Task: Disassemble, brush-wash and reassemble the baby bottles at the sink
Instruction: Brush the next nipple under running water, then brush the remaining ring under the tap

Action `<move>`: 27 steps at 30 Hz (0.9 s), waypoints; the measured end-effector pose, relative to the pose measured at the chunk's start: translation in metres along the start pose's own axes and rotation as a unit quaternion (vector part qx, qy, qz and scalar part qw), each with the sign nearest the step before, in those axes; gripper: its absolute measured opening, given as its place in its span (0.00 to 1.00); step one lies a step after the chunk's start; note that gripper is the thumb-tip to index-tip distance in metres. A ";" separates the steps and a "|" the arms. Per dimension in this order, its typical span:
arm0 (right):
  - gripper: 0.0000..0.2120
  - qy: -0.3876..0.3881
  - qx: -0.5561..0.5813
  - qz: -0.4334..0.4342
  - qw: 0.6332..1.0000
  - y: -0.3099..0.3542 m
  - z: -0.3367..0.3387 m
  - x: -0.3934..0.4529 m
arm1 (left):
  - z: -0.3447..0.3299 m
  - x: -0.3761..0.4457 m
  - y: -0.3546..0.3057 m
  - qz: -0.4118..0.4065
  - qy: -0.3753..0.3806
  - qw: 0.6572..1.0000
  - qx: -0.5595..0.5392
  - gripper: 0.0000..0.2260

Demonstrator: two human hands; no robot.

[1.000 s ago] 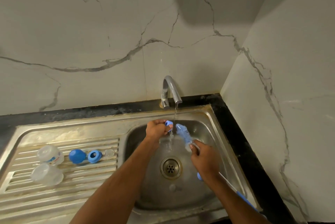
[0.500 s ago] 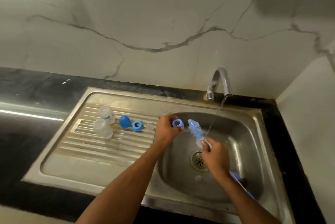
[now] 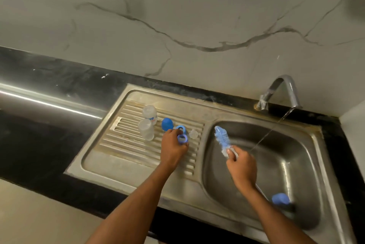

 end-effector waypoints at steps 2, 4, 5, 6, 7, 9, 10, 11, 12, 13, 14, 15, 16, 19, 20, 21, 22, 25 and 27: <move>0.03 -0.002 -0.002 0.007 1.000 0.009 -0.002 -0.001 | 0.003 0.005 0.011 0.002 -0.003 1.000 0.001 0.05; 0.03 -0.004 -0.012 0.015 1.000 0.015 -0.005 -0.002 | 0.005 0.010 0.021 0.009 -0.006 1.000 -0.010 0.03; 0.04 -0.006 -0.014 0.016 1.000 0.016 -0.005 -0.002 | 0.005 0.012 0.026 0.013 -0.006 1.000 -0.015 0.03; 0.04 -0.008 -0.016 0.015 1.000 0.017 -0.005 -0.003 | 0.005 0.014 0.031 0.016 -0.006 1.000 -0.019 0.03; 0.03 -0.010 -0.020 0.013 1.000 0.017 -0.006 -0.003 | 0.003 0.016 0.035 0.021 -0.003 1.000 -0.020 0.04; 0.04 -0.011 -0.032 0.007 0.999 0.016 -0.006 -0.006 | -0.002 0.018 0.041 0.031 0.007 0.999 -0.024 0.07; 0.04 -0.011 -0.037 0.002 0.999 0.015 -0.006 -0.007 | -0.004 0.018 0.044 0.034 0.013 0.999 -0.026 0.09; 0.04 -0.011 -0.039 -0.001 0.999 0.015 -0.006 -0.009 | -0.006 0.018 0.045 0.035 0.017 0.999 -0.027 0.10; 0.04 -0.011 -0.040 -0.005 0.999 0.014 -0.006 -0.011 | -0.007 0.017 0.045 0.034 0.021 0.999 -0.027 0.12; 0.04 -0.011 -0.041 -0.009 0.999 0.013 -0.006 -0.012 | -0.009 0.017 0.045 0.033 0.025 0.999 -0.027 0.13; 0.04 -0.011 -0.043 -0.012 0.999 0.013 -0.006 -0.013 | -0.010 0.017 0.045 0.029 0.027 0.999 -0.027 0.13; 0.04 -0.012 -0.043 -0.014 0.999 0.013 -0.006 -0.014 | -0.010 0.017 0.044 0.028 0.028 0.999 -0.025 0.13; 0.04 -0.013 -0.043 -0.016 0.999 0.013 -0.006 -0.014 | -0.010 0.018 0.044 0.026 0.027 0.999 -0.023 0.14; 0.04 -0.019 -0.037 -0.015 0.999 0.016 -0.005 -0.015 | -0.010 0.018 0.045 0.030 0.031 0.999 -0.022 0.15; 0.04 -0.020 -0.034 -0.015 0.999 0.017 -0.005 -0.015 | -0.009 0.018 0.045 0.033 0.033 0.999 -0.024 0.15; 0.04 -0.020 -0.031 -0.016 0.999 0.017 -0.005 -0.015 | -0.008 0.018 0.045 0.035 0.034 0.998 -0.027 0.15; 0.04 -0.019 -0.029 -0.016 0.999 0.017 -0.006 -0.015 | -0.007 0.018 0.045 0.036 0.034 0.998 -0.029 0.16; 0.04 -0.016 -0.029 -0.014 0.999 0.017 -0.006 -0.015 | -0.004 0.018 0.041 0.031 0.026 0.999 -0.026 0.15; 0.05 -0.015 -0.023 -0.015 0.999 0.017 -0.004 -0.015 | -0.002 0.018 0.037 0.027 0.016 0.999 -0.014 0.17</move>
Point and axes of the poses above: each hand's wrist, its own x-axis towards the middle knuckle, its own z-axis out of the back of the hand, y = z × x, the point moved 7 cm from there along x, towards the middle knuckle, and after that the axes turned 12 degrees about z, right-handed, at the moved point
